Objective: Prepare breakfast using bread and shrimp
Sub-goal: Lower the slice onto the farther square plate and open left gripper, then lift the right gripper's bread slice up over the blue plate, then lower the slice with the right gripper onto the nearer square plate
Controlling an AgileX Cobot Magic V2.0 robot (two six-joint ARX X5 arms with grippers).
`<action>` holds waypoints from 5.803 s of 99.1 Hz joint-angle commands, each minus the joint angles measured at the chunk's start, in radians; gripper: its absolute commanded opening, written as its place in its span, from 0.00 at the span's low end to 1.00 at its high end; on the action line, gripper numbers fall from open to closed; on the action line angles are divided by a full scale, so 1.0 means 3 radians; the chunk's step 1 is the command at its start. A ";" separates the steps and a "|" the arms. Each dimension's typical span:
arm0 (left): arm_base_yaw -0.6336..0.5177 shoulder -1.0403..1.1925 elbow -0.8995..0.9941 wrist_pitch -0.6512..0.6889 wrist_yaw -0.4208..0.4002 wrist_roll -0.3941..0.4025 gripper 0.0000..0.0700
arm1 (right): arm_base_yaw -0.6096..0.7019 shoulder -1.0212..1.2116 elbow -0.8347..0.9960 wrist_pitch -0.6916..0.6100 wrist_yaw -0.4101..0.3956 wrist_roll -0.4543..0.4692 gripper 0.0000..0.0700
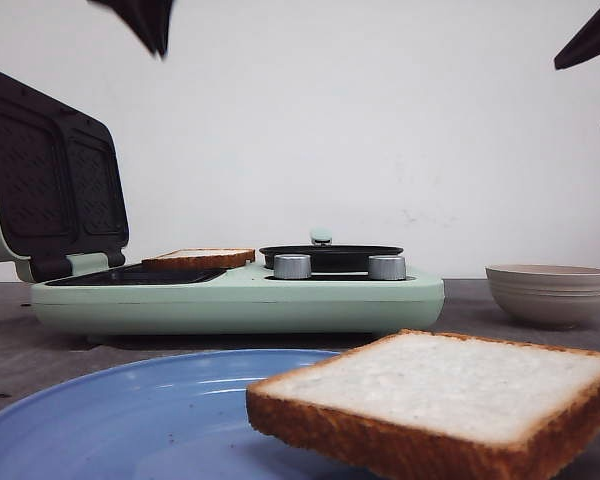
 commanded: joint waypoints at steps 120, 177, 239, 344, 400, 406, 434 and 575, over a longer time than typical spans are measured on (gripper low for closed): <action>-0.0281 -0.2864 -0.0947 -0.0847 0.0212 0.0198 0.00 | 0.0039 0.2113 0.0051 -0.0067 -0.0885 -0.0767 0.64; -0.0281 -0.3185 -0.1500 -0.0487 0.0252 0.0200 0.00 | 0.0505 0.2164 0.0050 -0.0175 -0.0866 -0.0858 0.64; -0.0281 -0.3185 -0.1500 -0.0431 0.0329 0.0224 0.00 | 0.0501 0.2279 0.0195 -0.0003 -0.1247 -0.0552 0.00; -0.0281 -0.3185 -0.1500 -0.0340 0.0341 0.0220 0.00 | 0.1588 0.4198 0.2833 0.1857 0.0721 0.1348 0.00; -0.0282 -0.3185 -0.1500 -0.0327 0.0341 0.0223 0.00 | 0.1932 0.4784 0.2906 0.1878 0.1410 0.1991 0.00; -0.0282 -0.3185 -0.1500 -0.0327 0.0341 0.0223 0.00 | 0.1947 0.4786 0.2906 0.1858 0.1434 0.1996 0.00; -0.0282 -0.3185 -0.1500 -0.0329 0.0341 0.0223 0.00 | 0.2026 0.4864 0.2906 0.1832 0.1592 0.2060 0.00; -0.0281 -0.3187 -0.1500 -0.0351 0.0376 0.0224 0.00 | 0.1967 0.4892 0.2911 0.1392 0.1392 0.1128 0.91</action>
